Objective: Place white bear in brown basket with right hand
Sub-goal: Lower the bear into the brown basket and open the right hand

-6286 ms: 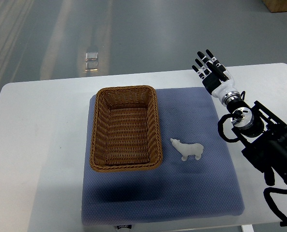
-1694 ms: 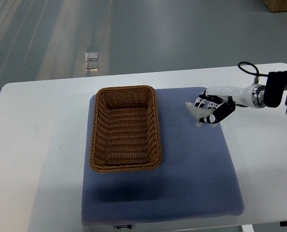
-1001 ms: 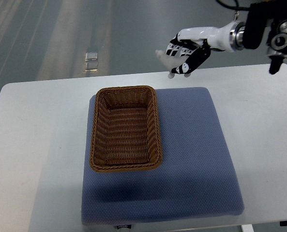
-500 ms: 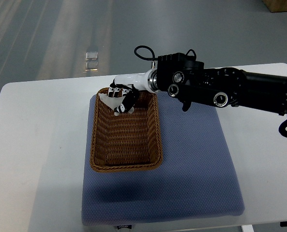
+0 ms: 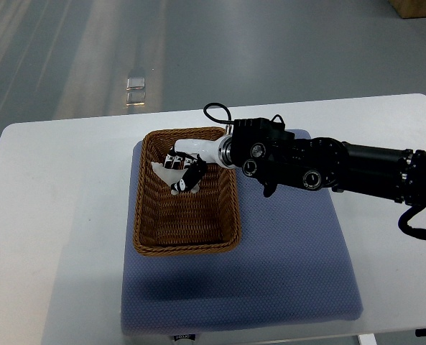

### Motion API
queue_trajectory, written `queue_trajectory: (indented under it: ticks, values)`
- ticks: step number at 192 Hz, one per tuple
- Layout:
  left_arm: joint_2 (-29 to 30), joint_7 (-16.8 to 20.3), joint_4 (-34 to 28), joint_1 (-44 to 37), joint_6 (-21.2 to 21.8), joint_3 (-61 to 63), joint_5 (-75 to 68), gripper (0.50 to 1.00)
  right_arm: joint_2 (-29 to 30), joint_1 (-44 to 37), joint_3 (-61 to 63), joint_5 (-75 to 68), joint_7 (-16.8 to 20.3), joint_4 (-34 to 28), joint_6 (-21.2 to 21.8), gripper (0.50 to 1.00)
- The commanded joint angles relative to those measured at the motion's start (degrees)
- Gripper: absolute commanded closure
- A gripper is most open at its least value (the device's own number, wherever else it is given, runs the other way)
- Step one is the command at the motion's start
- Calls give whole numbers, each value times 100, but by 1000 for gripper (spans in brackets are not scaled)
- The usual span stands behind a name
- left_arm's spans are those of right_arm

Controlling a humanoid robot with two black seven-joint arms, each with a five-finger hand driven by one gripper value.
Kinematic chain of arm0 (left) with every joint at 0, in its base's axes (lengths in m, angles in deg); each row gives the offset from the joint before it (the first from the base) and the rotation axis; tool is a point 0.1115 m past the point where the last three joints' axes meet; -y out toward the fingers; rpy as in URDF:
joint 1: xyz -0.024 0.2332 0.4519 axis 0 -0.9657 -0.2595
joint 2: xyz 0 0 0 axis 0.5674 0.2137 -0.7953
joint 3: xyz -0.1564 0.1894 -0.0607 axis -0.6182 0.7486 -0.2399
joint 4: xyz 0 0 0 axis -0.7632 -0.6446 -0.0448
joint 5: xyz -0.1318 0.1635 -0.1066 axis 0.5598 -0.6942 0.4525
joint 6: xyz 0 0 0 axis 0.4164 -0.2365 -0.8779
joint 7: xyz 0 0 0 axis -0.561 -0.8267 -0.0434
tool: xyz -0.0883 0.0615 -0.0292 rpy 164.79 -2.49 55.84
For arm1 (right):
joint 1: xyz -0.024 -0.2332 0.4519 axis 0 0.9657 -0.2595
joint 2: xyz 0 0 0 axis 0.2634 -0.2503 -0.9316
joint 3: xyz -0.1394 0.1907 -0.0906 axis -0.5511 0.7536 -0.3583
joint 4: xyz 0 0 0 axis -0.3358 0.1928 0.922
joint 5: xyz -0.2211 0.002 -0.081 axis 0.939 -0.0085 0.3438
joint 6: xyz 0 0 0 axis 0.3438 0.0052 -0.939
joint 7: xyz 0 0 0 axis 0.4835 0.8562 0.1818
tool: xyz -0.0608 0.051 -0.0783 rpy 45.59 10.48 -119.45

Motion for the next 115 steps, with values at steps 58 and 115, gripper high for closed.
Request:
queue_trajectory:
  ticks: [58,115]
  values:
    - [0,0,0,0,0,0,-1,500,0,137,28,6,-1,15,-1,705]
    - [0,0,0,0,0,-9,-1,500,-272,-126,353,-38,-1,15,16,577]
